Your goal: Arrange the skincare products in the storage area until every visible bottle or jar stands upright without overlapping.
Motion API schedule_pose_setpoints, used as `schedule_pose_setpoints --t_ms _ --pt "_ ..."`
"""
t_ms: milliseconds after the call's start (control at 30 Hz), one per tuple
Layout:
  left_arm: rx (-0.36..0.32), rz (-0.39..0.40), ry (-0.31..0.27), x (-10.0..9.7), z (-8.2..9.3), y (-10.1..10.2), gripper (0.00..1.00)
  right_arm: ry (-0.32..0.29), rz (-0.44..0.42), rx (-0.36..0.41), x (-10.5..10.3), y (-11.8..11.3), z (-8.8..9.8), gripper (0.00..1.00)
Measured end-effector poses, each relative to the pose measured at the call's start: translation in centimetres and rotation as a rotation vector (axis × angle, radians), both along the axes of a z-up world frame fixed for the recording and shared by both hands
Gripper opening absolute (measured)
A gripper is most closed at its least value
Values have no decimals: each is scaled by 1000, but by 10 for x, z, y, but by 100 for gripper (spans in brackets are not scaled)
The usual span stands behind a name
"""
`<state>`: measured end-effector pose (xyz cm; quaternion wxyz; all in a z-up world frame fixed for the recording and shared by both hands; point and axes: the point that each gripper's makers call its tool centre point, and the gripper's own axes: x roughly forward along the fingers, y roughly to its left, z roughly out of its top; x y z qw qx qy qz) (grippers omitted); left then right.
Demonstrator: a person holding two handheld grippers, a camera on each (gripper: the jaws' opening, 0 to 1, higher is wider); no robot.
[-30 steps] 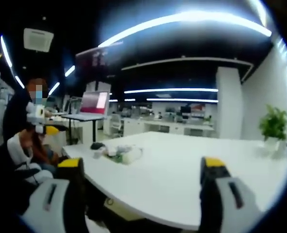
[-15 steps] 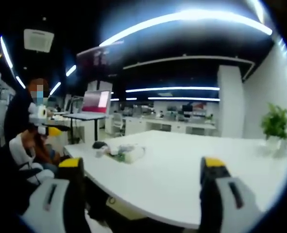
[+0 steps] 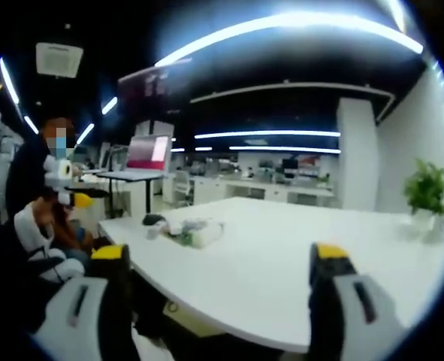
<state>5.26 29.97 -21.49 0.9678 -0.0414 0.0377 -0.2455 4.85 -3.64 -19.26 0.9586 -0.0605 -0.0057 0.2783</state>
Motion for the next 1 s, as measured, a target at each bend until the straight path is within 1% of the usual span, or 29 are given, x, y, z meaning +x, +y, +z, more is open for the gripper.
schedule_pose_setpoints --t_ms 100,267,433,667,833,1000 --pt "12 4 5 0 -2 0 99 5 -2 -2 0 -1 -2 99" --pt "50 4 21 1 -5 2 99 10 -1 -11 3 0 -2 99" --pt "53 2 13 2 0 3 99 18 3 -11 6 3 -4 98" --pt "93 1 16 1 -3 1 99 25 -2 -11 6 1 -5 97" --pt "93 -1 14 0 -1 0 99 26 -13 -18 10 1 -2 96" --pt "89 -13 26 -2 -4 0 99 35 -12 -28 16 5 -2 94"
